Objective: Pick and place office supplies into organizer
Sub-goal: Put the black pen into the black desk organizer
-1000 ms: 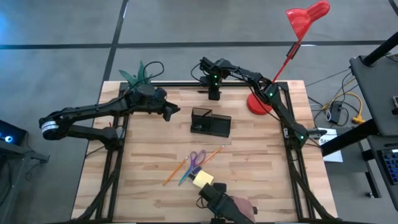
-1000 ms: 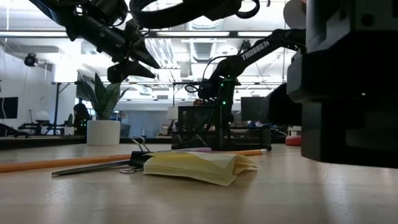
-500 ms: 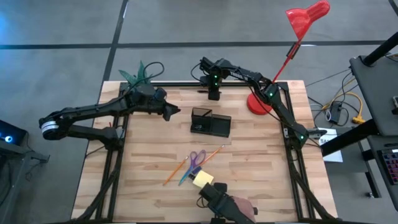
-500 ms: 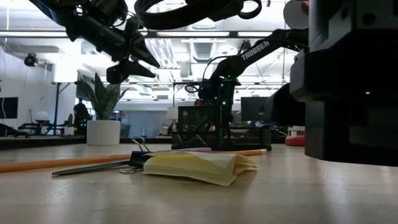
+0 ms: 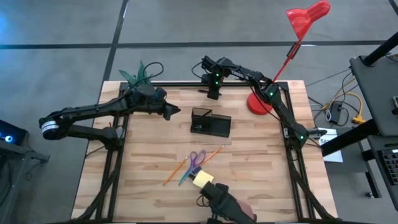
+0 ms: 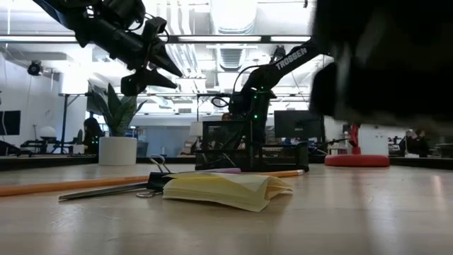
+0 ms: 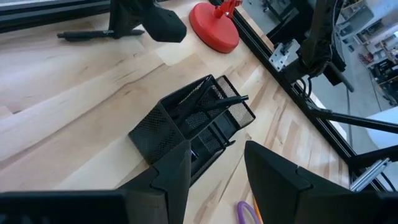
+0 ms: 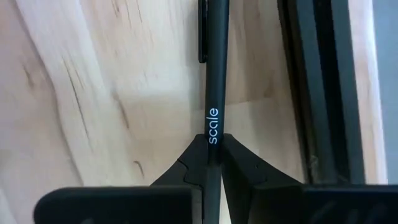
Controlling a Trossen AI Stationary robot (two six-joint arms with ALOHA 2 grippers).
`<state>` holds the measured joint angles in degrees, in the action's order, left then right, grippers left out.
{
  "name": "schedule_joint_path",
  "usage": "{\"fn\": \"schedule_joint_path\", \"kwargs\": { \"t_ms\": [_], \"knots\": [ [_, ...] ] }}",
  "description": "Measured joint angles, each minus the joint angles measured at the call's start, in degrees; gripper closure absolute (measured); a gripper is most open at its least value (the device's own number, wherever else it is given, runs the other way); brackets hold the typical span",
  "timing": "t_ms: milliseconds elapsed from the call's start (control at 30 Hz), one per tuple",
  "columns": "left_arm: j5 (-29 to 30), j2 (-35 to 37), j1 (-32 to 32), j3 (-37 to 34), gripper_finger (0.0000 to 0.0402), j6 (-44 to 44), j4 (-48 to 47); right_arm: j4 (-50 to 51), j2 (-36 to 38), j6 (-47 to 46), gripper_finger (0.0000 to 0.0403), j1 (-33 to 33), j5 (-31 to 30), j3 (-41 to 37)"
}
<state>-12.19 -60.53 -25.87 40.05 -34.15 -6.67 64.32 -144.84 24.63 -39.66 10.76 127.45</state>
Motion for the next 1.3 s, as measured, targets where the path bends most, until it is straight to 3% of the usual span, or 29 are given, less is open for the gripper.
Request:
{"fn": "schedule_joint_path", "kwargs": {
  "t_ms": [200, 633, 1000, 1300],
  "knots": [
    [0.0, 0.0, 0.0, 0.0, 0.0265, 0.6, 0.4, 0.1, 0.2, -2.5, 0.0386, 0.4, 4.3, 2.4],
    [0.2, -0.2, 0.0, -0.1, 0.0265, 2.0, 0.6, -0.9, 0.5, -3.9, 0.0386, 0.8, 7.4, 2.6],
    [0.7, 0.1, 0.0, -0.1, 0.0265, 2.0, 0.6, -3.5, 2.3, -11.2, 0.0386, 1.9, 13.7, 2.6],
    [2.8, 2.2, 0.0, -0.1, 0.0265, 3.7, 0.6, -6.7, 5.3, -15.5, 0.0386, 3.8, 14.4, 3.4]
  ]
}}
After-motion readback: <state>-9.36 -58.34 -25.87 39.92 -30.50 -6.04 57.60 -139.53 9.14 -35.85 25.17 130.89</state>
